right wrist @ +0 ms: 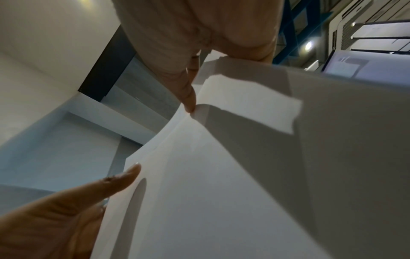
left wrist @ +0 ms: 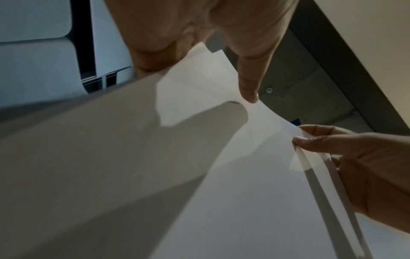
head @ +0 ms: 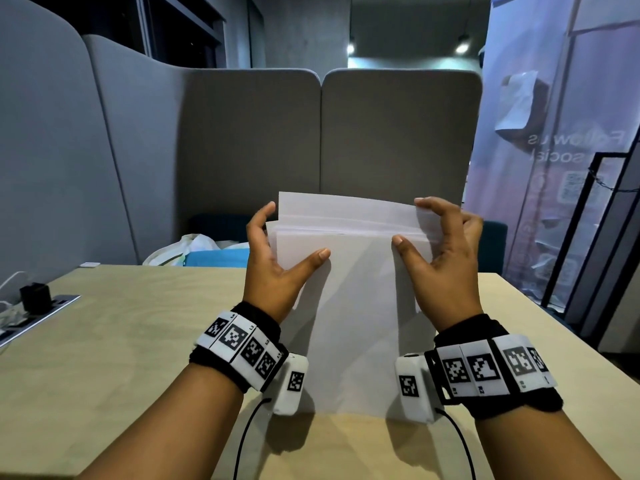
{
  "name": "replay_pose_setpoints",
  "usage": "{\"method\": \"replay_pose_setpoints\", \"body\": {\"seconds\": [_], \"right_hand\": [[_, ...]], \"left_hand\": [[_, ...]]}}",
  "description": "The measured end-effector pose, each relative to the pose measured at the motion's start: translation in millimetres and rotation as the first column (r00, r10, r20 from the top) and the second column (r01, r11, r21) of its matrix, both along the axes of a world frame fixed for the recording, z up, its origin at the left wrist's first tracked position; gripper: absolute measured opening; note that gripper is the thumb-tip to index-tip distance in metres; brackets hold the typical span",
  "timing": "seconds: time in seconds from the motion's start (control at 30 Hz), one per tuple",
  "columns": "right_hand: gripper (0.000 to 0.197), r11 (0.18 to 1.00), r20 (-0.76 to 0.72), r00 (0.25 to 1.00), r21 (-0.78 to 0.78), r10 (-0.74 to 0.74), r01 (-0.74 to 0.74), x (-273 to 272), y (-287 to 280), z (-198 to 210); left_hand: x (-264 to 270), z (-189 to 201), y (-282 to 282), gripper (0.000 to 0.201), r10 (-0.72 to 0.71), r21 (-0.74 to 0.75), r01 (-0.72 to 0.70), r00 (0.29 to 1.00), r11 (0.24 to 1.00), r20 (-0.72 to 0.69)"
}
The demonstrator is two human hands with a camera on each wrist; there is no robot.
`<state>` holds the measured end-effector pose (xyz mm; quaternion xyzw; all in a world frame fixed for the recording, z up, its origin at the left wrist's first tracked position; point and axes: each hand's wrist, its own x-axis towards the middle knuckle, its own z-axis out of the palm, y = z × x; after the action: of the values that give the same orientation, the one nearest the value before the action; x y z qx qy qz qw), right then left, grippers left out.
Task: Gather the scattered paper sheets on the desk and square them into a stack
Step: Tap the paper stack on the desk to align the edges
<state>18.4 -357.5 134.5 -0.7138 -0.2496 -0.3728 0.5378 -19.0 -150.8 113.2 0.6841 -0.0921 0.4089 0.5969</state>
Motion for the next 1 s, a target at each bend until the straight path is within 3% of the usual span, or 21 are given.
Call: {"method": "replay_pose_setpoints", "body": {"seconds": [0.13,0.4,0.53,0.7,0.83,0.9,1.0], "right_hand": [[0.037,0.999,-0.009,1.0,-0.041,-0.029,0.028,2,2,-4],[0.029,0.991,0.007,0.999,-0.124,-0.05,0.05,3,2,-11],[0.029,0.987,0.02,0.998,-0.148,-0.055,0.058,5,2,-14],[0.04,0.993,0.004,0.999,-0.104,-0.051,0.051,5,0,-18],[0.047,0.997,-0.041,0.999,-0.07,-0.021,0.018,0,3,-24],[0.06,0.999,-0.057,0.998,-0.047,0.011,-0.014,-4,3,-25],[0.085,0.987,-0.128,0.983,0.106,0.133,-0.12,-5,0,-33]], "left_hand": [[1,-8,-1,0.089,-0.037,-0.028,0.036,0.999,0.999,-0.039],[1,-4,-3,0.09,0.003,0.026,-0.003,1.0,1.0,0.02],[2,-1,-3,0.065,0.057,0.161,-0.061,0.998,0.985,0.033],[4,-5,2,0.032,0.093,0.157,-0.097,0.995,0.983,0.029],[0,-4,-2,0.038,0.061,0.069,-0.061,0.998,0.996,0.015],[-2,-3,-4,0.048,0.054,0.028,-0.054,0.998,0.998,0.017],[-1,-9,0,0.066,0.032,-0.056,-0.032,0.999,0.998,0.004]]}}
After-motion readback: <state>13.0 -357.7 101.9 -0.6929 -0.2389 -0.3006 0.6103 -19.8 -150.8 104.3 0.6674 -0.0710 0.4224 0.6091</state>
